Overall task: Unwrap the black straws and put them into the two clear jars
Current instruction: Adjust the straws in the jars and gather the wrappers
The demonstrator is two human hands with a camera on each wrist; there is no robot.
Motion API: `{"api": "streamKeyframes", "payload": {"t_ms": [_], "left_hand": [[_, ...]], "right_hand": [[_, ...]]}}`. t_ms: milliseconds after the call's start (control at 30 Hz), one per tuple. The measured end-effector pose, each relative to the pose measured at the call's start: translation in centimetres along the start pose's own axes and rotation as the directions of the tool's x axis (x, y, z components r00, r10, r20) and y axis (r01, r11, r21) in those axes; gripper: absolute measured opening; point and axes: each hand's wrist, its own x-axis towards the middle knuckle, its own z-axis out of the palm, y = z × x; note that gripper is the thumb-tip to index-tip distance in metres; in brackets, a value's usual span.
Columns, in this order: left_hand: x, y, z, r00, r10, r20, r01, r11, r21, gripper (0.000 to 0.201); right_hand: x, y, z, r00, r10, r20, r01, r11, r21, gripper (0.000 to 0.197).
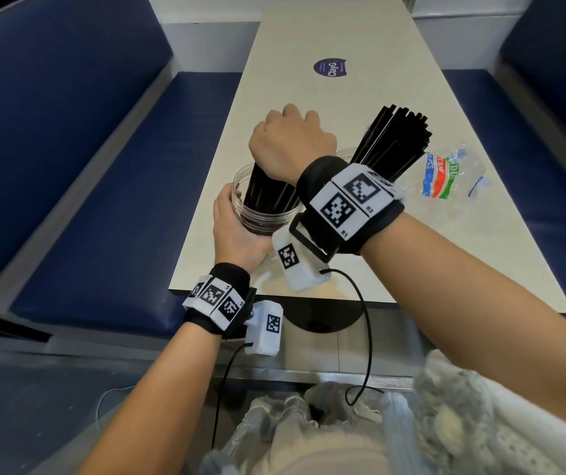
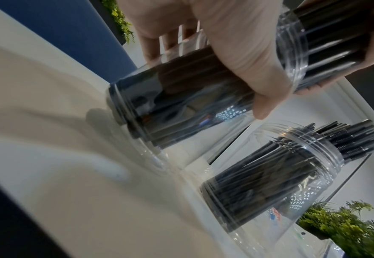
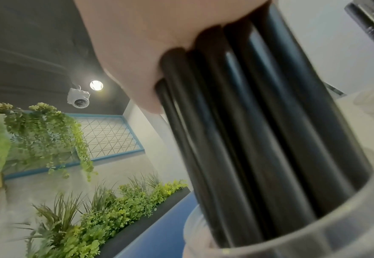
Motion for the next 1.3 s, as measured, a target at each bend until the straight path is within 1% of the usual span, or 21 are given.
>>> {"api": "streamKeyframes", "payload": {"t_ms": [67,167,233,300,367,400,467,533,567,700,833,967,1033,1133,1233,1300], "left_hand": [[-0.1,0.2,0.1,1.000,0.010,-0.005,-0.010,1.000,-0.001,0.093],[-0.1,0.0,0.1,1.000,-0.003,-0.013,0.003,0.999,0.032,0.098],[-0.1,0.0,0.1,1.000,0.002,-0.009,-0.002,0.998,0.062,0.102],[-0.2,0.0,0.1,1.000,0.003,-0.005,-0.003,0.998,0.065,0.104],[-0.2,0.1,0.1,1.000,-0.002,-0.007,0.003,0.998,0.063,0.106],[-0.2,0.1,0.1,1.000,-0.005,-0.009,0.005,0.998,0.063,0.106],[-0.3,0.1,0.1,1.000,-0.010,-0.008,0.011,0.998,0.063,0.106],[-0.3,0.1,0.2,1.000,-0.013,-0.009,0.014,0.998,0.062,0.105],[-0.3,0.1,0.2,1.000,-0.015,-0.012,0.016,0.998,0.060,0.105],[0.2,-0.2,0.5,0.998,-0.052,-0.020,0.052,0.998,0.017,0.107],[0.7,-0.9,1.0,0.998,-0.062,-0.011,0.062,0.997,-0.046,0.113],[1.1,-1.3,1.4,0.997,-0.070,0.013,0.071,0.995,-0.075,0.118],[1.2,-1.5,1.1,0.997,-0.064,0.045,0.068,0.994,-0.085,0.120],[1.1,-2.0,0.6,0.994,-0.061,0.095,0.067,0.995,-0.068,0.118],[1.1,-1.9,0.1,0.994,-0.032,0.106,0.038,0.998,-0.049,0.114],[1.2,-1.5,0.0,0.994,0.000,0.110,0.005,0.999,-0.048,0.107]], "right_hand": [[-0.1,0.1,-0.2,1.000,0.009,0.029,-0.008,1.000,-0.029,0.040],[-0.4,0.5,-0.4,0.994,-0.108,0.003,0.108,0.990,-0.094,0.038],[-0.5,0.9,-0.5,0.980,-0.197,-0.014,0.195,0.977,-0.087,0.038],[-0.6,1.1,-0.6,0.972,-0.235,-0.007,0.234,0.970,-0.067,0.039],[-1.0,1.2,-0.8,0.971,-0.237,0.024,0.238,0.968,-0.073,0.038],[-1.2,1.3,-0.7,0.969,-0.245,0.019,0.246,0.964,-0.097,0.038],[-1.9,1.2,-0.4,0.963,-0.265,-0.038,0.257,0.956,-0.144,0.037],[-2.1,1.2,-0.1,0.961,-0.263,-0.086,0.250,0.958,-0.139,0.037],[-1.9,1.1,-0.1,0.961,-0.266,-0.081,0.253,0.956,-0.147,0.036],[-0.7,1.2,-0.6,0.956,-0.292,0.004,0.288,0.938,-0.195,0.036],[0.6,0.6,-0.5,0.956,-0.289,0.052,0.294,0.939,-0.180,0.039],[1.8,0.1,-0.4,0.946,-0.305,0.109,0.321,0.925,-0.202,0.043],[1.9,0.4,-0.4,0.939,-0.325,0.111,0.341,0.918,-0.201,0.043],[1.7,0.7,-0.6,0.931,-0.350,0.103,0.363,0.917,-0.163,0.044],[1.7,0.7,-0.9,0.918,-0.362,0.162,0.389,0.902,-0.186,0.045],[1.8,0.6,-1.1,0.915,-0.359,0.185,0.394,0.895,-0.209,0.045]]}}
